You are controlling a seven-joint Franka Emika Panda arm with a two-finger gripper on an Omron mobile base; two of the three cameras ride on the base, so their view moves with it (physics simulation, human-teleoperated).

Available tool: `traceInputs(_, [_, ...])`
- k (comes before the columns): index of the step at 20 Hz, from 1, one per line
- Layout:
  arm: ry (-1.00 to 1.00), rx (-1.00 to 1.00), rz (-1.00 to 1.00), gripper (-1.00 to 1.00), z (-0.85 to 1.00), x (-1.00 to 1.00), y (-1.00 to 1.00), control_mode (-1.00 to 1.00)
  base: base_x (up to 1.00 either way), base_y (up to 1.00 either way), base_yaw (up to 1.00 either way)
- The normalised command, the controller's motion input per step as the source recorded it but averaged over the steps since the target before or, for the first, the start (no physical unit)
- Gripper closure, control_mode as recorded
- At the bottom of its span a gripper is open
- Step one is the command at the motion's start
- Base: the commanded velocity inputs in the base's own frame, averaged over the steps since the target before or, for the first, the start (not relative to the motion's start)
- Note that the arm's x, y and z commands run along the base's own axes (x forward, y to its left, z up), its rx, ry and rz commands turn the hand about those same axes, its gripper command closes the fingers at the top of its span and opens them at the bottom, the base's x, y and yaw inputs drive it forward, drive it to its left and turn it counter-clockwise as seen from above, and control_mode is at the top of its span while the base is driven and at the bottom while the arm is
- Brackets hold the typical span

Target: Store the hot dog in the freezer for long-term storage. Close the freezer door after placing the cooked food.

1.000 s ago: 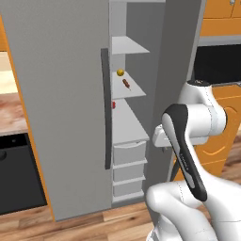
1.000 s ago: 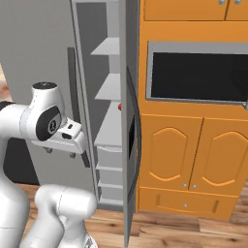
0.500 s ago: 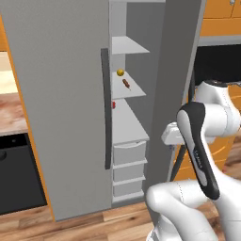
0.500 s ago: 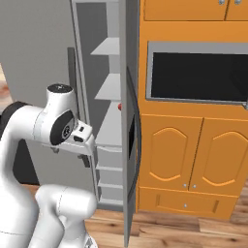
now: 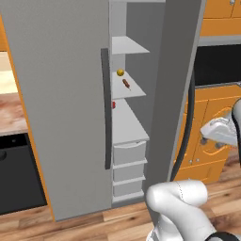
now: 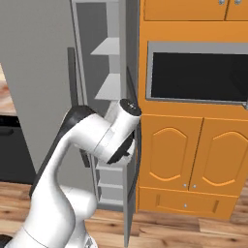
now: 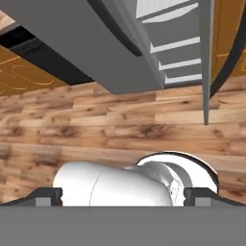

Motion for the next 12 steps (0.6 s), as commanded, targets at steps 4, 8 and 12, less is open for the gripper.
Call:
traceInputs(4, [-0.23, 0.18, 0.09, -1.00, -0.02, 0.21, -0.73, -1.00, 0.00, 0.00, 0.00])
traceInputs(8, [-0.41, 0.12, 0.08, -1.00, -0.04, 0.40, -0.49, -1.00, 0.00, 0.00, 0.00])
traceInputs(12, [-0.36, 0.05, 0.06, -1.00, -0.13, 0.80, -0.21, -1.00, 0.00, 0.00, 0.00])
